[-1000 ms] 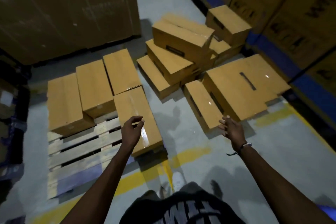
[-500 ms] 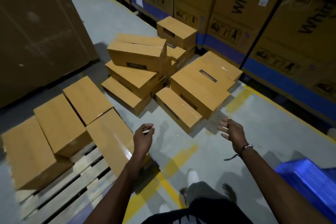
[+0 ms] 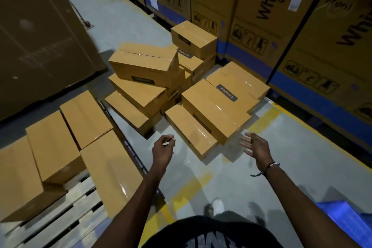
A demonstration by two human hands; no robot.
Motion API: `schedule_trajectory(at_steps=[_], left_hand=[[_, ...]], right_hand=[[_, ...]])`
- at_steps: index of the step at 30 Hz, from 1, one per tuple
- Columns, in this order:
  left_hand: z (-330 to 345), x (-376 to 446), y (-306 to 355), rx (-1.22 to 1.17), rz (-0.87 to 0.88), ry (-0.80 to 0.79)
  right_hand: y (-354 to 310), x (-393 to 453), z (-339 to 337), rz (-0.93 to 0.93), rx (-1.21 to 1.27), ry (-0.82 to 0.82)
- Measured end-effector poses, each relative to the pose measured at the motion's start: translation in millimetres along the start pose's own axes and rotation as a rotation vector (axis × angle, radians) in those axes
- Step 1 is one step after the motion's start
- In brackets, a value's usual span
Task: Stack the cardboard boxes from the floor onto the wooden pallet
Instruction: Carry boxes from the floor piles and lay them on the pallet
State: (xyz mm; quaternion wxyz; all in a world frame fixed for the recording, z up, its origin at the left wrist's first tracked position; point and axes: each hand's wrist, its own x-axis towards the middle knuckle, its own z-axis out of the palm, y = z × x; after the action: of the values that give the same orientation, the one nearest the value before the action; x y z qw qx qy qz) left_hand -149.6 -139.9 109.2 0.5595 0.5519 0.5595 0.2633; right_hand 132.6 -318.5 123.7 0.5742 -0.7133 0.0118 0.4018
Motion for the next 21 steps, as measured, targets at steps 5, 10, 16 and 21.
schedule_trajectory(at_steps=[5,10,16,21], left_hand=[[56,22,18,-0.038,-0.042,0.039],[95,50,35,-0.026,-0.09,0.076],[132,105,44,0.001,-0.103,0.105],[167,172,51,0.015,-0.142,0.109]], right_hand=[[-33,54,-20,0.017,-0.049,-0.039],[-61,112,-19,0.023,-0.134,-0.081],[-92,190,4,0.045,-0.199,-0.132],[-120,249,23,0.068,-0.255,-0.126]])
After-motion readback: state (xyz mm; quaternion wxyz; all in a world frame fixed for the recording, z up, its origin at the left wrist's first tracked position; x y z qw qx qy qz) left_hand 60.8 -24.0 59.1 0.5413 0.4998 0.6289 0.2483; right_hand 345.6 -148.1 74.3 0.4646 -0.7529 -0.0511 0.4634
